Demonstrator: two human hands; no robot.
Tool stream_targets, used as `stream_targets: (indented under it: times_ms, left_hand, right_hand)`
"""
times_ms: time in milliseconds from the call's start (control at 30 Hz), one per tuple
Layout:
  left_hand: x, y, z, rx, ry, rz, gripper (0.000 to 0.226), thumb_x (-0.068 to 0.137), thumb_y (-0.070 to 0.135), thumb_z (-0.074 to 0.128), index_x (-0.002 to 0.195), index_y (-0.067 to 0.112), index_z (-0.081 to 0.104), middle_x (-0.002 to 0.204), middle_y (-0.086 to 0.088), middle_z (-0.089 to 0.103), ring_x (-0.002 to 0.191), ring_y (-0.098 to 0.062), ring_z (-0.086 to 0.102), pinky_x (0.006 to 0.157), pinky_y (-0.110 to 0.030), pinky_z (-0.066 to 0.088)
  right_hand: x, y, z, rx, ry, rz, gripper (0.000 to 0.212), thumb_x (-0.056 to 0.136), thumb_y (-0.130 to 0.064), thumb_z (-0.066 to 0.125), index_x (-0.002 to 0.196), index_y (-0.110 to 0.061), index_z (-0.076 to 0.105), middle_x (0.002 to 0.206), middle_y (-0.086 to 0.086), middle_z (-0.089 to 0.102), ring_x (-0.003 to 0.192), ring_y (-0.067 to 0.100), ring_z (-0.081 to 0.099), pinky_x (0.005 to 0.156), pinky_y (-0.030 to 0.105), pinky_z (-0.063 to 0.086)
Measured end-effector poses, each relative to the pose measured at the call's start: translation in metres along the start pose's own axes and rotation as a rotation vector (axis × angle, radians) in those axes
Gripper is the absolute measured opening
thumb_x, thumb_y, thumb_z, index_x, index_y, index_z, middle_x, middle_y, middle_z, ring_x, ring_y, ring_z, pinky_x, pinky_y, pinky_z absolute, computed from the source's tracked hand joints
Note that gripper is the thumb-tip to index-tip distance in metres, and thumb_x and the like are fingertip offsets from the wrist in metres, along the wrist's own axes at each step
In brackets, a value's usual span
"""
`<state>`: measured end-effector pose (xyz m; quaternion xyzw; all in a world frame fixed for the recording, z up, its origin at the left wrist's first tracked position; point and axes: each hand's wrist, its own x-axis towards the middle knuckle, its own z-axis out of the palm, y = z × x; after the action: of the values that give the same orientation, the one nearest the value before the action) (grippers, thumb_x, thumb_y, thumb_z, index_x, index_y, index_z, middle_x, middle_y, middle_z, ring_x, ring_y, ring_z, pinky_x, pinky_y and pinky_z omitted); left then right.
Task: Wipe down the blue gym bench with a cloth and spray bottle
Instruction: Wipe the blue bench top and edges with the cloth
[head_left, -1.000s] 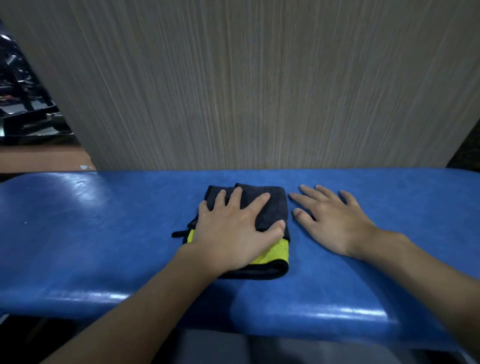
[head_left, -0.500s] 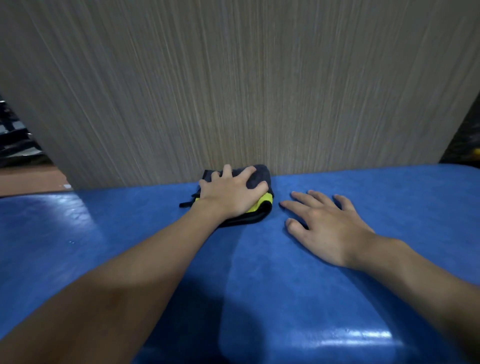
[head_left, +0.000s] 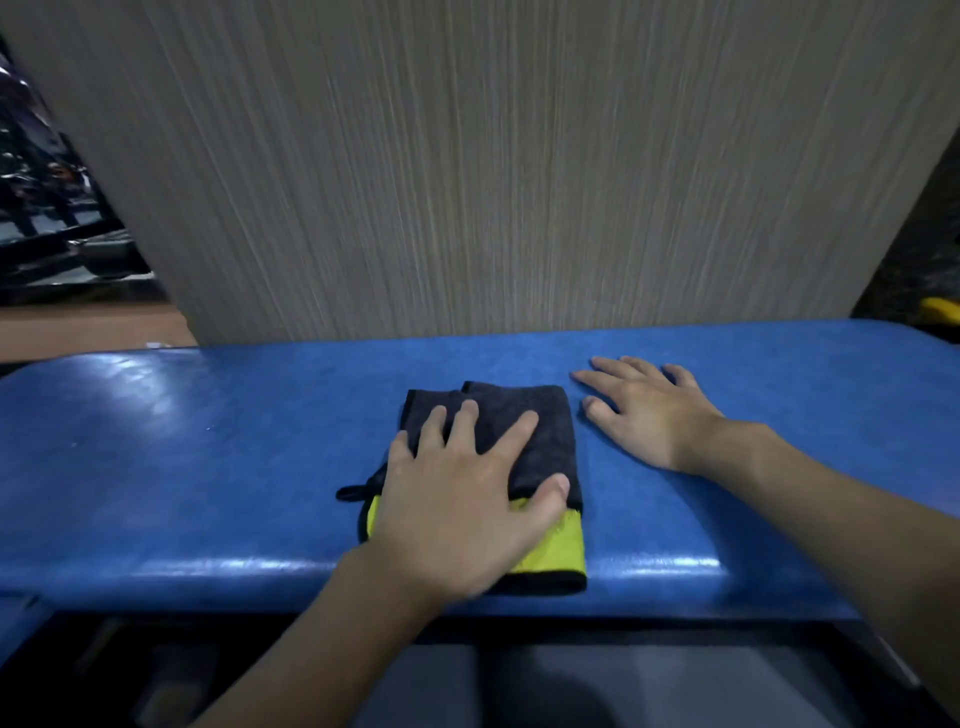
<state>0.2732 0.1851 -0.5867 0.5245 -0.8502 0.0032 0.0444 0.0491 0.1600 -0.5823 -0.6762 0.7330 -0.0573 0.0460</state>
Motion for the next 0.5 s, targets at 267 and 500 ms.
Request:
stream_targets:
  times_ms: [267,500]
  left_hand:
    - [-0.001,0.003,-0.006,-0.029,-0.027,0.002,0.077,0.081,0.083,0.015,0.152,0.056,0.002,0.169,0.001,0.003,0.154,-0.027,0.000,0.121,-0.057,0.003]
    - [0.077,-0.007,0.002,-0.046,-0.018,-0.029,0.076,0.079,0.083,0.016,0.151,0.057,0.012,0.166,0.001,0.016,0.151,-0.030,0.013,0.117,-0.058,0.012]
  right_hand:
    - [-0.012,0.001,-0.003,0.058,0.085,0.033,0.052,0.102,-0.052,0.029,0.152,-0.037,0.032,0.164,-0.010,0.019,0.152,0.016,0.012,0.120,0.056,0.005]
    - [-0.010,0.003,0.003,-0.019,-0.017,-0.017,0.058,0.100,-0.058,0.020,0.155,-0.040,0.020,0.166,-0.011,0.009,0.153,0.017,0.004,0.121,0.052,0.003]
